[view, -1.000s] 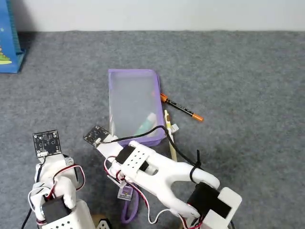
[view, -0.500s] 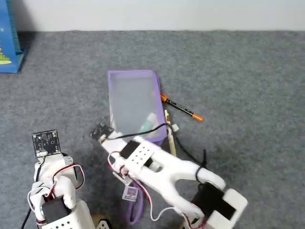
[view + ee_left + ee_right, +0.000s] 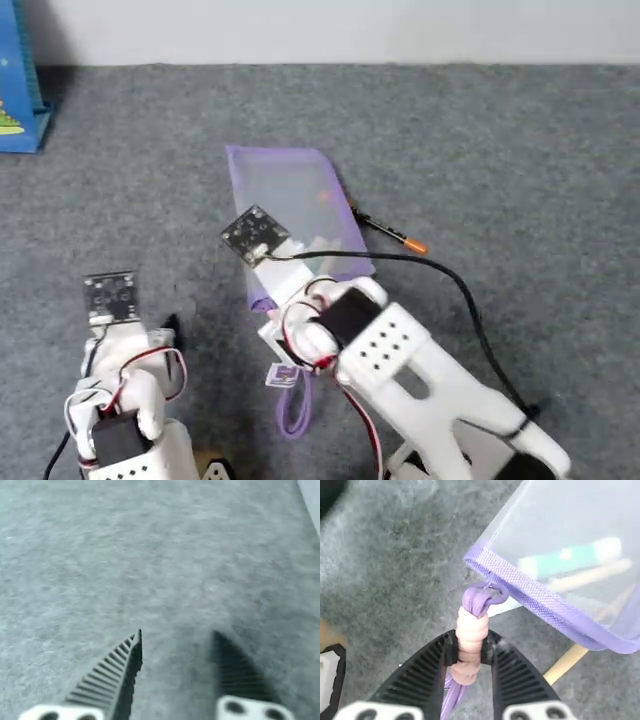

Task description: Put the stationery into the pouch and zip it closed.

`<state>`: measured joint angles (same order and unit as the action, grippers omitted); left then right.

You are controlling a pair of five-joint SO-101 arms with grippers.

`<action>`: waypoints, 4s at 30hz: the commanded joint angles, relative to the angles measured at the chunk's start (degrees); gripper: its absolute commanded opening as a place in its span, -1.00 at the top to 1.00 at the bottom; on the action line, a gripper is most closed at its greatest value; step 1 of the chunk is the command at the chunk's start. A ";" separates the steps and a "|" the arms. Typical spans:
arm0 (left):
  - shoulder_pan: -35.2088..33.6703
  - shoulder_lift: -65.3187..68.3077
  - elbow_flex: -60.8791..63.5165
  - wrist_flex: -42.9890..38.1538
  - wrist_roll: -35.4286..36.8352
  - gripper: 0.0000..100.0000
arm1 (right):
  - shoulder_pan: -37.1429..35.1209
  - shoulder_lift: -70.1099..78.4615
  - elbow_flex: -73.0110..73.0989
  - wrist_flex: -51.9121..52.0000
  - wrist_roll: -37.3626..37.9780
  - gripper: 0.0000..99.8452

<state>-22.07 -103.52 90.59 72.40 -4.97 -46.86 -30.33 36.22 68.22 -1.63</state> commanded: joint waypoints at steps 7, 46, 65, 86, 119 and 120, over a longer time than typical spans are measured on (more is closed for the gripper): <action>19.96 -0.88 -3.03 -0.88 2.02 0.43 | 0.66 -10.07 4.57 -4.26 0.79 0.98; 25.76 -0.88 -8.04 -1.58 10.11 0.43 | 0.31 -22.11 10.46 -4.44 0.70 0.98; 29.80 -0.88 -1.19 -8.88 9.76 0.43 | -3.74 -22.64 11.25 -3.82 0.79 0.98; 26.29 -0.88 -0.13 -9.76 9.76 0.44 | -3.74 -22.73 11.43 -1.27 2.81 0.98; 23.74 -0.88 -0.84 -9.76 8.44 0.98 | 18.15 -33.45 8.70 5.76 11.43 0.98; 23.82 -0.88 -0.84 -9.76 8.44 0.98 | 18.95 -35.21 7.82 7.25 11.43 0.98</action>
<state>3.08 -103.52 91.12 63.87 4.35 -31.82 -60.13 48.26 71.56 8.48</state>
